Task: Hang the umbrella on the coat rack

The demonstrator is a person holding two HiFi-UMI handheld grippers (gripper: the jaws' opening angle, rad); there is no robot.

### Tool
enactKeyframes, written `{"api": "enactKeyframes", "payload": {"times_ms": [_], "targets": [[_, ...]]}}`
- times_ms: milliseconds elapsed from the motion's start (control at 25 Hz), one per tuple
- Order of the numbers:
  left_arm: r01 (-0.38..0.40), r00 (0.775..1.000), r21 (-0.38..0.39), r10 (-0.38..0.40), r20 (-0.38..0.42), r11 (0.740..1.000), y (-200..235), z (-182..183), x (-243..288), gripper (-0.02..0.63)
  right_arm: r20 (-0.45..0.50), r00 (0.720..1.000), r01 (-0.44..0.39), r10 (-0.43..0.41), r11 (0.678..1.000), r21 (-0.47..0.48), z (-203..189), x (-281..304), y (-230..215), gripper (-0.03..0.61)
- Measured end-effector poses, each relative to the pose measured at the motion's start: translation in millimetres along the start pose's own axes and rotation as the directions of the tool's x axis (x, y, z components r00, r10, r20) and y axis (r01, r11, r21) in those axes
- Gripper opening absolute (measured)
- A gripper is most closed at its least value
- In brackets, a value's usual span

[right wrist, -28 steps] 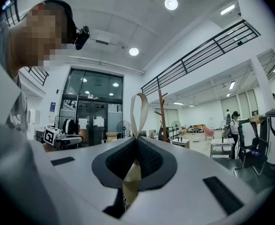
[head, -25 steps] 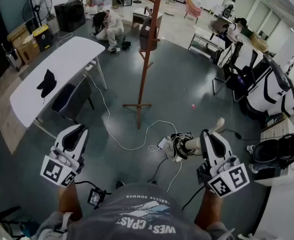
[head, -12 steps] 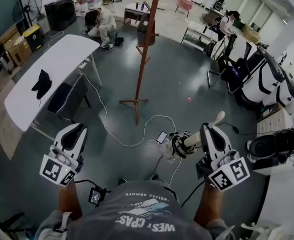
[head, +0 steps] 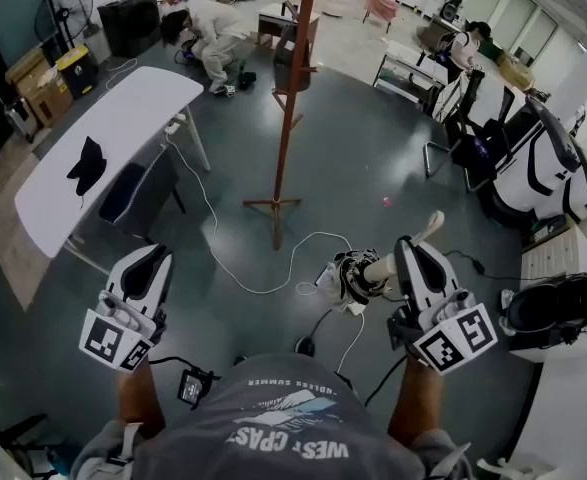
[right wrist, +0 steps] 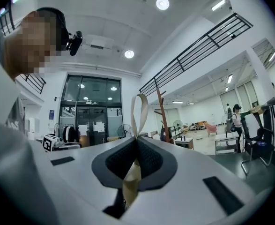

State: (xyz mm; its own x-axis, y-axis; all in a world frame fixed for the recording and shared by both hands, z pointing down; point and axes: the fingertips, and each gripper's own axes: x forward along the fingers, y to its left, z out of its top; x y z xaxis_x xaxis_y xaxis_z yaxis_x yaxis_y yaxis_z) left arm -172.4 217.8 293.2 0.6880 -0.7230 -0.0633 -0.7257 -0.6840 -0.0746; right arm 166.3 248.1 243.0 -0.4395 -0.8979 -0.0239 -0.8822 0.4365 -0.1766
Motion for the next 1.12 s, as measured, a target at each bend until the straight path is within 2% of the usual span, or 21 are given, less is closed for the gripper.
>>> {"api": "enactKeyframes", "payload": {"times_ms": [640,1120], "targets": [[-0.158,0.986,0.037,0.16,-0.042,0.987,-64,-5,81,0.055,-0.02,0.979,-0.204,0.204,0.978,0.034,4,30,-114,0.028],[-0.198,0.977,0.07,0.203,-0.066,0.978,-92,-8,109,0.055,-0.007,0.966,-0.258,0.259,0.964,0.069,-3,31,-156,0.028]]}}
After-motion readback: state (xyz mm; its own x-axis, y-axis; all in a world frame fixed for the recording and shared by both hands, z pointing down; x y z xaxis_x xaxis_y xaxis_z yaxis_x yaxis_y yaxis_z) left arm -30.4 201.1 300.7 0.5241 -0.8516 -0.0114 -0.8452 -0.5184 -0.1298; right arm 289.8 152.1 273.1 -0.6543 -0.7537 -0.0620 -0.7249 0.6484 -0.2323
